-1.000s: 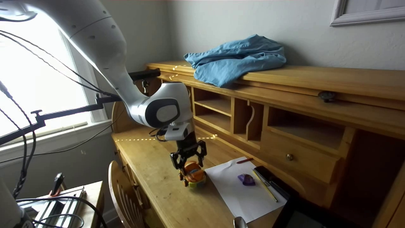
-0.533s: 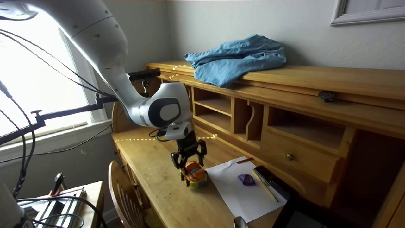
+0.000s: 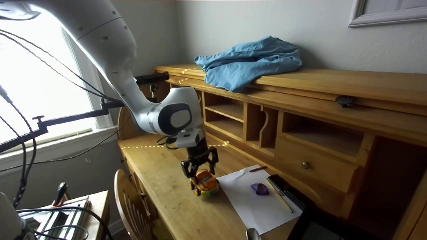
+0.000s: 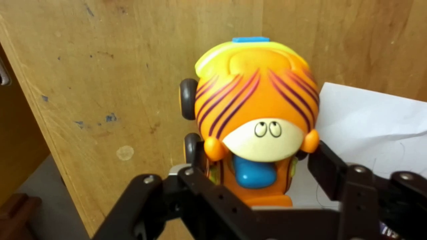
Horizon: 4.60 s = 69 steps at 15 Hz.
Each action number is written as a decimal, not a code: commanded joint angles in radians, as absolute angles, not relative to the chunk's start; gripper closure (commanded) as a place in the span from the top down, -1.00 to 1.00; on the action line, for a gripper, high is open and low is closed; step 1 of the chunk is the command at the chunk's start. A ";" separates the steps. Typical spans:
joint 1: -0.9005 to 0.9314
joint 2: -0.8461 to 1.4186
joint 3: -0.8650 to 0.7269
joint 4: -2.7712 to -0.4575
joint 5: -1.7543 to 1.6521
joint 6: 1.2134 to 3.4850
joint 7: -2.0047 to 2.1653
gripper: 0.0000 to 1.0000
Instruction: Move the toy car on the desk
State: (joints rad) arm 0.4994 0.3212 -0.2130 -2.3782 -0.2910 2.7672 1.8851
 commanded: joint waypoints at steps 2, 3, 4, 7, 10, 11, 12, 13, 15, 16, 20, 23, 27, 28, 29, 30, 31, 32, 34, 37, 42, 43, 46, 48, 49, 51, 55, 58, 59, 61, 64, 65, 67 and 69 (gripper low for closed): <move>0.449 0.320 -0.171 -2.380 -0.330 2.807 1.902 0.04; 0.445 0.322 -0.169 -2.380 -0.330 2.817 1.901 0.04; 0.444 0.326 -0.168 -2.380 -0.332 2.826 1.900 0.04; 0.441 0.341 -0.165 -2.374 -0.326 2.851 1.887 0.04; 0.430 0.357 -0.152 -2.370 -0.305 2.867 1.859 0.04; 0.425 0.361 -0.147 -2.369 -0.300 2.873 1.849 0.04; 0.423 0.366 -0.145 -2.369 -0.297 2.881 1.843 0.04; 0.421 0.369 -0.143 -2.369 -0.294 2.888 1.835 0.04; 0.416 0.372 -0.139 -2.368 -0.286 2.894 1.820 0.04; 0.437 0.359 -0.156 -2.377 -0.295 2.869 1.847 0.04; 0.436 0.360 -0.156 -2.377 -0.295 2.869 1.846 0.54; 0.436 0.360 -0.156 -2.377 -0.295 2.869 1.846 0.54; 0.432 0.362 -0.156 -2.376 -0.292 2.869 1.844 0.04; 0.427 0.365 -0.155 -2.376 -0.290 2.872 1.840 0.04; 0.424 0.366 -0.157 -2.376 -0.290 2.874 1.838 0.04; 0.424 0.367 -0.164 -2.376 -0.295 2.875 1.842 0.04; 0.423 0.370 -0.170 -2.375 -0.300 2.877 1.839 0.04; 0.422 0.372 -0.177 -2.375 -0.303 2.877 1.840 0.04; 0.411 0.377 -0.180 -2.374 -0.299 2.881 1.828 0.04; 0.394 0.381 -0.184 -2.374 -0.295 2.882 1.814 0.04; 0.374 0.375 -0.195 -2.384 -0.292 2.881 1.813 0.04; 0.372 0.375 -0.197 -2.384 -0.292 2.879 1.815 0.04; 0.371 0.375 -0.205 -2.381 -0.295 2.876 1.819 0.04; 0.373 0.376 -0.207 -2.377 -0.295 2.869 1.820 0.04; 0.375 0.376 -0.209 -2.377 -0.297 2.869 1.822 0.04; 0.376 0.376 -0.205 -2.375 -0.296 2.867 1.819 0.04; 0.369 0.370 -0.191 -2.377 -0.286 2.866 1.806 0.89; 0.384 0.358 -0.201 -2.387 -0.294 2.854 1.826 1.00; 0.388 0.354 -0.204 -2.389 -0.297 2.848 1.836 1.00; 0.401 0.341 -0.214 -2.399 -0.310 2.842 1.850 1.00; 0.426 0.319 -0.231 -2.421 -0.331 2.849 1.869 1.00; 0.437 0.309 -0.238 -2.432 -0.343 2.854 1.874 1.00; 0.452 0.286 -0.241 -2.454 -0.358 2.853 1.874 1.00; 0.457 0.253 -0.230 -2.484 -0.385 2.859 1.850 1.00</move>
